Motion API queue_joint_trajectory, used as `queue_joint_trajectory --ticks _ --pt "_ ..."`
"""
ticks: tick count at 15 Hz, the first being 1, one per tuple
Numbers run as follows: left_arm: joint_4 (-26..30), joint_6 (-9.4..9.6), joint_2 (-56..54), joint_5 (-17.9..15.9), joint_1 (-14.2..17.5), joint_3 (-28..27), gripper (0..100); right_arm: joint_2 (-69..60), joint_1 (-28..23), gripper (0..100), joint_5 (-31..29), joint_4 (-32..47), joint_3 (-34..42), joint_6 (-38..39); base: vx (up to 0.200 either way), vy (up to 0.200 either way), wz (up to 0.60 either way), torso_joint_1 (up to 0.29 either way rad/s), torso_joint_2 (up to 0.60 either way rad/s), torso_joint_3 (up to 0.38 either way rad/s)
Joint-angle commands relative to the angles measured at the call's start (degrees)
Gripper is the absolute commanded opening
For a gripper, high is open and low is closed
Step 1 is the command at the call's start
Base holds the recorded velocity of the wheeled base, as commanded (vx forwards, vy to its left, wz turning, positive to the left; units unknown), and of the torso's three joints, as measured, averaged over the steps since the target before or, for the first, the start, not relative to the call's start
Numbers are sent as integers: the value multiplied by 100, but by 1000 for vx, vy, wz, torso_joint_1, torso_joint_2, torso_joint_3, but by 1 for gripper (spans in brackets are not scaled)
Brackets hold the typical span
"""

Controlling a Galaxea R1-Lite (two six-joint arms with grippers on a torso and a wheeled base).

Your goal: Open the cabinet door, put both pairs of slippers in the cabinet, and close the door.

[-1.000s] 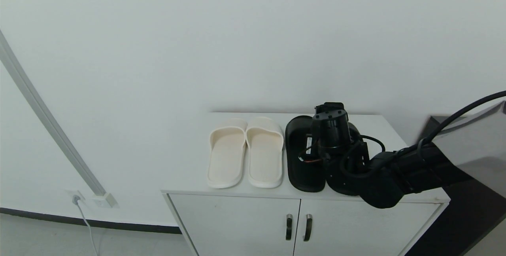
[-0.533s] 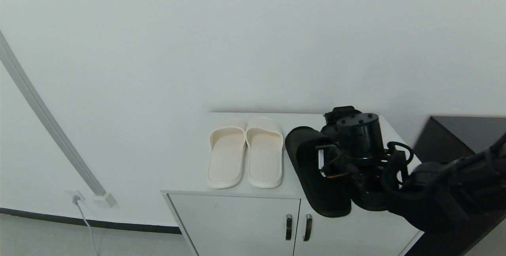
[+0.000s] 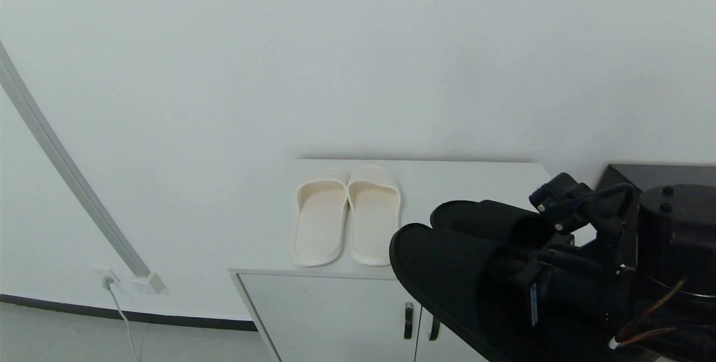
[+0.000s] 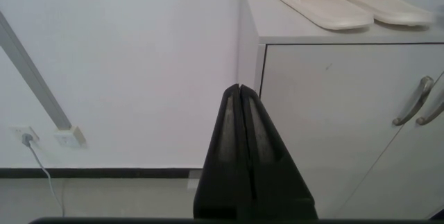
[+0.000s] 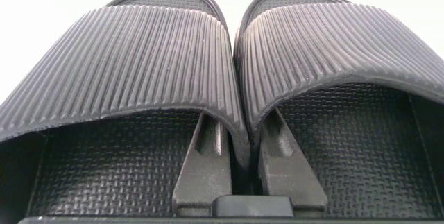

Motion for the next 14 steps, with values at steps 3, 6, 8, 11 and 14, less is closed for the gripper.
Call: queue_joint_trajectory --ticks 3,6,8,11,14 --pt "-1 -9 0 0 0 0 0 -207 52 0 3 -21 69 11 -200 0 0 9 1 2" --pt "-1 -9 0 0 0 0 0 -224 52 0 3 -21 95 11 -200 0 0 -2 -1 4" --pt "-1 -9 0 0 0 0 0 -233 52 0 -6 -3 139 11 -200 0 0 -7 2 2" --pt "-1 -9 0 0 0 0 0 -242 70 0 -6 -12 236 -7 -67 0 0 1 1 1" --pt "-1 -9 0 0 0 0 0 -251 122 0 12 -30 306 -121 0 0 -200 4 1 1"
